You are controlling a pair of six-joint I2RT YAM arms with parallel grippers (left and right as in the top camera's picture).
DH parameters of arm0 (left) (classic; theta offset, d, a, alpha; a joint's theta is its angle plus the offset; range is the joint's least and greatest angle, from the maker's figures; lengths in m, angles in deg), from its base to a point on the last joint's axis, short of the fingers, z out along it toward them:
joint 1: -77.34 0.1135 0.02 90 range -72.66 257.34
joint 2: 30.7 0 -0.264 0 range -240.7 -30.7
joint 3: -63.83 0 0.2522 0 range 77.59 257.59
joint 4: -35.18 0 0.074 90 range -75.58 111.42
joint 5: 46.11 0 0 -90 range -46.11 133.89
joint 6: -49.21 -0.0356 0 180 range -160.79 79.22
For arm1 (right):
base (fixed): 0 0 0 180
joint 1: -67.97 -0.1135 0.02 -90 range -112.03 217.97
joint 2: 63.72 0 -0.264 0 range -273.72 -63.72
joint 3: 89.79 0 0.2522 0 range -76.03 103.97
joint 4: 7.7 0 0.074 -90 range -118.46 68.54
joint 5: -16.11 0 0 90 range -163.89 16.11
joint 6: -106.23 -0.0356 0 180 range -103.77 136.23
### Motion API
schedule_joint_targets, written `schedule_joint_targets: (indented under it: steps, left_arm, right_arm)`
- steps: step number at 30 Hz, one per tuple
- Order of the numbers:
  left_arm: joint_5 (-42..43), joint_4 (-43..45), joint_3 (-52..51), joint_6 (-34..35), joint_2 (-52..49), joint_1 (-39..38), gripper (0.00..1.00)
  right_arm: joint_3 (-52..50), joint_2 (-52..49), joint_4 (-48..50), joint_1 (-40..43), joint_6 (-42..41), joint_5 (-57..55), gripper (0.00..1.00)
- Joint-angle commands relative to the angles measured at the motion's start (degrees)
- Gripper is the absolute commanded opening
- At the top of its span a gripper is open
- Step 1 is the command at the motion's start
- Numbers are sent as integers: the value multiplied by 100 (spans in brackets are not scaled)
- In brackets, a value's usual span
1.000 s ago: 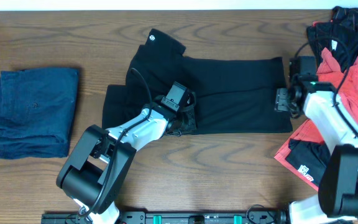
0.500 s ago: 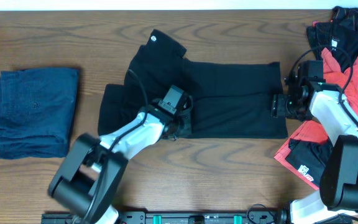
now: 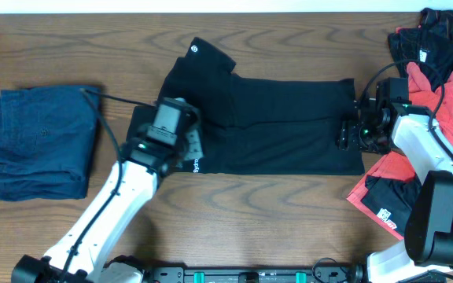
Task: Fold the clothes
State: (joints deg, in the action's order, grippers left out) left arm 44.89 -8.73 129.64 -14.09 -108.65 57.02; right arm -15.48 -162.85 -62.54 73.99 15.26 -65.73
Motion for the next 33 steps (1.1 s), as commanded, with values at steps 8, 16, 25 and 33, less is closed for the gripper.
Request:
schedule_joint_targets:
  steps: [8, 16, 25, 33]
  left_arm:
    - [-149, 17, -57, -144, -1115, 782, 58]
    - [-173, 396, -57, -160, -2105, 1058, 58]
    - [-166, -605, -57, -157, -2299, 1655, 57]
    - [-164, -1523, -57, -374, -2286, 1735, 57]
  right_arm:
    - [-109, -225, 7, 28, 81, -22, 72]
    - [-111, -481, -166, 31, 79, -192, 72]
    - [-111, -588, -872, 46, -699, -1676, 71]
    - [-111, -588, -1174, 98, -975, -1956, 66]
